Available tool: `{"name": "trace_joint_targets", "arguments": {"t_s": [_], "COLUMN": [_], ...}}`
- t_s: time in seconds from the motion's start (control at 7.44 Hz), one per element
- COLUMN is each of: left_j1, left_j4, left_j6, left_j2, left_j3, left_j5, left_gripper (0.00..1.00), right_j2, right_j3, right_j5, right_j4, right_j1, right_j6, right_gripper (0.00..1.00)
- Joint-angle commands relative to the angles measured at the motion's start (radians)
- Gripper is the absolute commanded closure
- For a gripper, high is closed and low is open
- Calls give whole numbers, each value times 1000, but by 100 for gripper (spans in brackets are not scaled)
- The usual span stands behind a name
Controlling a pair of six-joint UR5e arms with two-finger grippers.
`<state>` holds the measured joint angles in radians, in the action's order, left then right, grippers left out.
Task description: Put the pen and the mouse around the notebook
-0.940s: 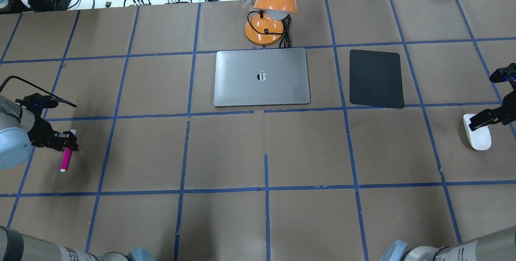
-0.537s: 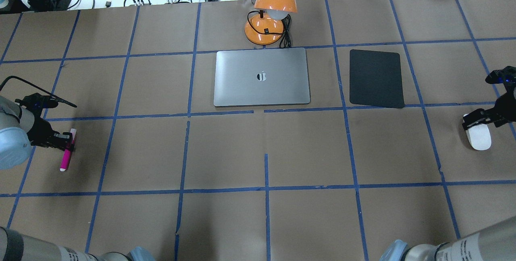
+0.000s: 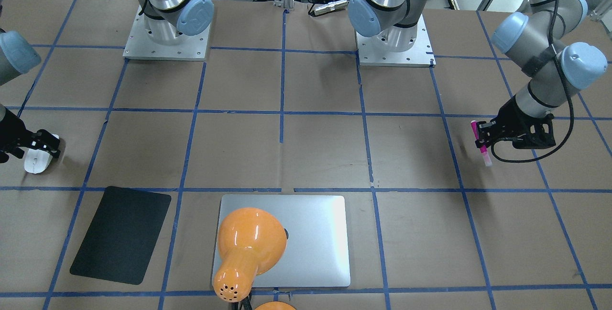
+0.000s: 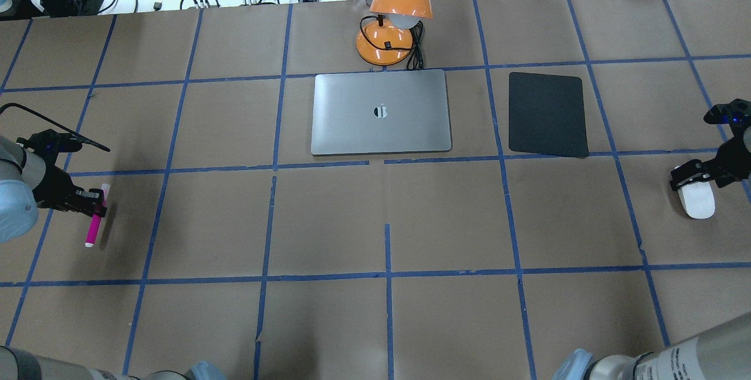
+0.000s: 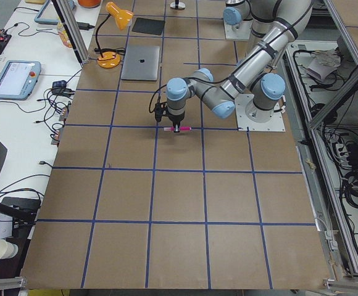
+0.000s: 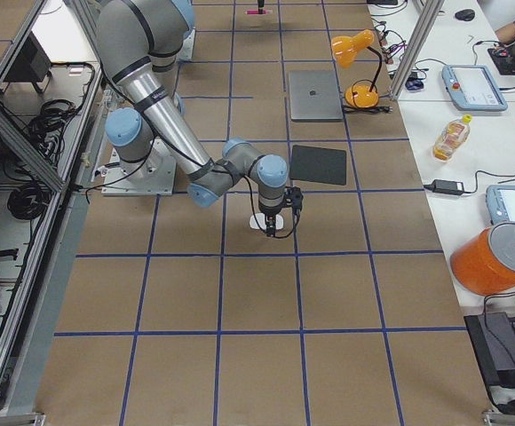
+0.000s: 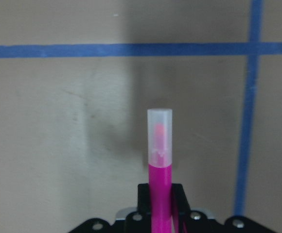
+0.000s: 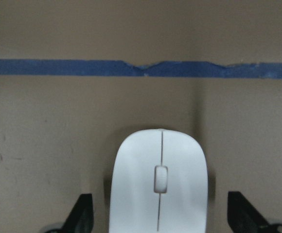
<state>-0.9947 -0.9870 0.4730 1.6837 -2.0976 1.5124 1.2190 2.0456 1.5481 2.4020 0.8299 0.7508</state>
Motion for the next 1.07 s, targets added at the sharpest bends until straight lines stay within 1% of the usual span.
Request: {"name": "trace_joint_targets", "arguments": {"t_s": [0.0,0.13,0.27,0.4,0.54,0.67,0.81,0.94], "left_j1": [-209,-296,-383,-451,-513,-572,-632,-684], "left_j4": [-91,-94,-90,-73,-61,-36,22,69], "left_j6": [-422,-573,-740,-940,-1052,-1199,-1388,-1527], "left_j2": [-91,-101,-95,-73,-65,-59,-38,-4], "left_j3": [-7,-7,-5,-1,-1,-1,-1,-1], "left_j5": [-17,-23,-21,-23,-24,-24,-26,-24], "left_gripper": [100,100,100,100,100,100,100,100], "right_j2": [-3,-3,-3,-3,0,7,4,4], "right_j3": [-4,-1,4,4,4,4,4,4], "right_j5": [0,3,1,0,3,6,7,12], "right_j4": [-1,-4,-3,-4,-3,-4,-4,-4], "right_j1": [0,1,2,3,5,6,6,6], "right_j6": [-11,-13,-11,-13,-13,-13,-13,-13], "right_gripper": [5,12,15,16,16,23,29,37]}}
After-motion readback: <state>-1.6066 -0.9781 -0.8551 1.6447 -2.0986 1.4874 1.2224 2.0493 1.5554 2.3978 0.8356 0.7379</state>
